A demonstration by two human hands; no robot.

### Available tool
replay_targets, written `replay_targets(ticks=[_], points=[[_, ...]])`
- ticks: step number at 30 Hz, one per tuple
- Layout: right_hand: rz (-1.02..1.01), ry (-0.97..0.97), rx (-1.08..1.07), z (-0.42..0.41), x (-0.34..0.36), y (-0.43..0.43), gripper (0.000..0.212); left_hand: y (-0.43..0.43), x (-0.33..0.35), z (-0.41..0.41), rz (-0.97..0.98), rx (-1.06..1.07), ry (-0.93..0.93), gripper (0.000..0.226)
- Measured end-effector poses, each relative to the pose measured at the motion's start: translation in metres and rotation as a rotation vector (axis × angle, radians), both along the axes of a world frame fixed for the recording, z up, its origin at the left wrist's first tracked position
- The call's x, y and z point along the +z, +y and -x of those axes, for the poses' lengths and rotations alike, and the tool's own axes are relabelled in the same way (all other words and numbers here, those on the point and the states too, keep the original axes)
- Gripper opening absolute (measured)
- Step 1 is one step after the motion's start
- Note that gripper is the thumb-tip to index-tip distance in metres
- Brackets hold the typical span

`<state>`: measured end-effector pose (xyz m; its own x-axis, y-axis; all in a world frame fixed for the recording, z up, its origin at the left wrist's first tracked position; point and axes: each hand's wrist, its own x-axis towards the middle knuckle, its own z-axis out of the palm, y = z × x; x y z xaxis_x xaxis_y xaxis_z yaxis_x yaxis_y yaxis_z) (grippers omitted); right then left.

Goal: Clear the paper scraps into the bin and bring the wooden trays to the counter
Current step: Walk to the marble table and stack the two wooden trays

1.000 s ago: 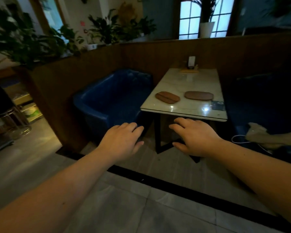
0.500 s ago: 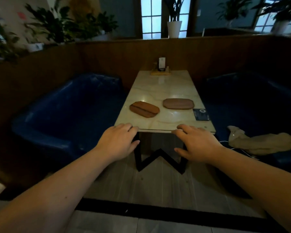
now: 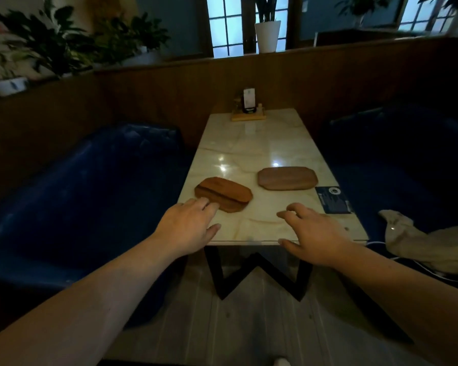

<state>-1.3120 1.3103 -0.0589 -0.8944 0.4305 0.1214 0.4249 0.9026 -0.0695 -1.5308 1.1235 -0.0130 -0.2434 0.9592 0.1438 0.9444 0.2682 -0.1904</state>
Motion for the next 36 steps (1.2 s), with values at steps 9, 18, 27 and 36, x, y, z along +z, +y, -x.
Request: replay_targets(ticks=[9, 18, 27, 36], points=[[0.219, 0.055, 0.070, 0.115, -0.039, 0.131, 0.064, 0.122, -0.045, 0.103, 0.081, 0.121, -0.041, 0.048], [0.238, 0.031, 0.088, 0.168, -0.061, 0.194, 0.058, 0.165, -0.077, 0.164, 0.171, 0.198, -0.092, 0.046], [0.322, -0.079, 0.044, 0.235, -0.088, 0.235, 0.055, 0.210, -0.099, 0.225, 0.211, 0.213, -0.168, 0.046], [0.860, -0.069, -0.377, 0.314, -0.141, 0.256, 0.058, 0.250, -0.151, 0.324, 0.261, 0.368, -0.497, 0.048]])
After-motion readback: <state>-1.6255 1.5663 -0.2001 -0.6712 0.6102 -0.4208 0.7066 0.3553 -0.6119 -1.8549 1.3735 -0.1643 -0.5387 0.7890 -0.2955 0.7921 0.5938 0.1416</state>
